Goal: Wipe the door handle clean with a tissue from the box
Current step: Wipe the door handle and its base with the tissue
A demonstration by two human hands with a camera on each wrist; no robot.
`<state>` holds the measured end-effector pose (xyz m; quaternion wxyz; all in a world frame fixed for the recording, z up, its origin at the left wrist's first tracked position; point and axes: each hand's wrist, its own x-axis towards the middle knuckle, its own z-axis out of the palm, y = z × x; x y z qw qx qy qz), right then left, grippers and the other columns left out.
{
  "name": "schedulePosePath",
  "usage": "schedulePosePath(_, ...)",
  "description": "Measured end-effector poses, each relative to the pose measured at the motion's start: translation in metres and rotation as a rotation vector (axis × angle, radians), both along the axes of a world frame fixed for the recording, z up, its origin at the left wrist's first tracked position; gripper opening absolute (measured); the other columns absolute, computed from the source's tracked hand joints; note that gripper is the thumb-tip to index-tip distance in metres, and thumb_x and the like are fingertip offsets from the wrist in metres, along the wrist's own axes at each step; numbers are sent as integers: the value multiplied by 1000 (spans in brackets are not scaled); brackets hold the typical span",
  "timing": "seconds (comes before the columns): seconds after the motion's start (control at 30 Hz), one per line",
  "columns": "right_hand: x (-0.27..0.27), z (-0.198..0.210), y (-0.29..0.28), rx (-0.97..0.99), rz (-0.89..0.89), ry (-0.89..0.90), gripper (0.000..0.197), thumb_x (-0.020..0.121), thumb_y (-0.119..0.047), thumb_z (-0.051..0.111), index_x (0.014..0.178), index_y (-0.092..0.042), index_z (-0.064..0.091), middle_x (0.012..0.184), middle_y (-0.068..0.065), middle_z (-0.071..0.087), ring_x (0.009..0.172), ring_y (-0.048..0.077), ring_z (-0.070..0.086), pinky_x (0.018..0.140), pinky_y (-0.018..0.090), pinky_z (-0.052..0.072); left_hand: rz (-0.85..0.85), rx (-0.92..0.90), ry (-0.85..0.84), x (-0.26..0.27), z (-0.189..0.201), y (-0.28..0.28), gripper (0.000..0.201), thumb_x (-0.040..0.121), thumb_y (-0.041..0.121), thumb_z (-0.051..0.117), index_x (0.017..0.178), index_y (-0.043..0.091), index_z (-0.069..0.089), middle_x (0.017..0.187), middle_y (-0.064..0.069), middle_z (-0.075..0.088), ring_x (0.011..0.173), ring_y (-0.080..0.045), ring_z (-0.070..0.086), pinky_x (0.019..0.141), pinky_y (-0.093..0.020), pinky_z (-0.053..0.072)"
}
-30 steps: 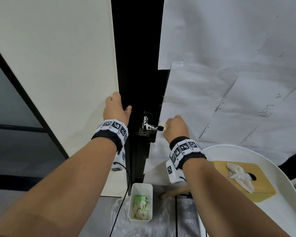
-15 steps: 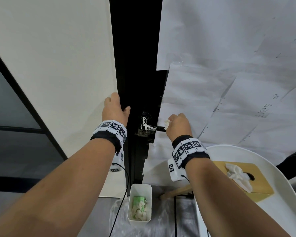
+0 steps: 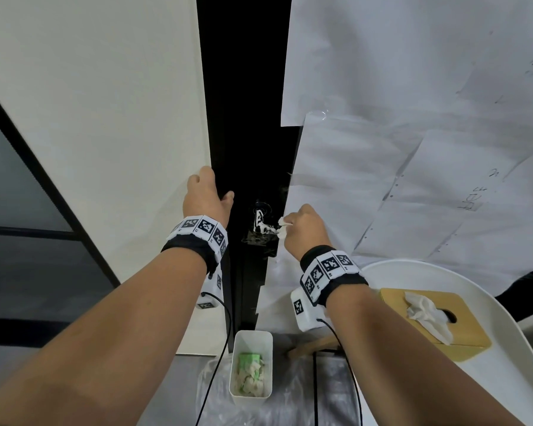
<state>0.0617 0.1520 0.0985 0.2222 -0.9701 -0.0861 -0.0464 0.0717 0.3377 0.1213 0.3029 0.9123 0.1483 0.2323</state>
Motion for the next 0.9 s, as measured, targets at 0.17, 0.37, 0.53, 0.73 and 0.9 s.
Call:
schedulePosePath(0.17, 1, -1, -11, -80, -57, 13, 28, 84, 2, 53, 108, -2, 66, 114, 11, 47, 88, 30, 59, 75, 29, 49, 8, -1, 2, 0, 0, -1, 34, 85, 24, 68, 99, 10, 40, 92, -4, 41, 67, -27, 48, 57, -33, 38)
schedulePosePath(0.37, -6, -2, 2, -175, -18, 15, 12, 79, 5, 55, 89, 2, 62, 108, 11, 45, 79, 28, 52, 68, 34, 50, 6, 4, 6, 1, -1, 0, 34, 86, 24, 67, 102, 10, 41, 93, -4, 40, 67, -27, 47, 57, -31, 37)
schedulePosePath(0.53, -2, -3, 6, -138, 35, 23, 23, 78, 9, 51, 96, 3, 64, 108, 12, 46, 85, 31, 56, 74, 38, 54, 4, 3, 3, 0, 0, -1, 34, 86, 24, 67, 102, 9, 41, 96, -7, 46, 68, -27, 48, 57, -33, 39)
schedulePosePath(0.73, -3, 1, -5, -111, -50, 4, 22, 84, 1, 54, 103, 0, 66, 113, 12, 47, 87, 32, 58, 78, 37, 53, 0, 3, 0, 0, 1, 0, 34, 85, 24, 67, 102, 9, 42, 98, -10, 48, 68, -27, 48, 58, -33, 38)
schedulePosePath(0.9, -7, 0, 9, -168, -10, 5, 9, 80, 7, 53, 84, 0, 58, 108, 13, 45, 73, 24, 43, 68, 33, 48, -3, 4, 0, 1, -1, 0, 34, 85, 24, 68, 101, 9, 41, 95, -7, 45, 67, -27, 47, 57, -32, 37)
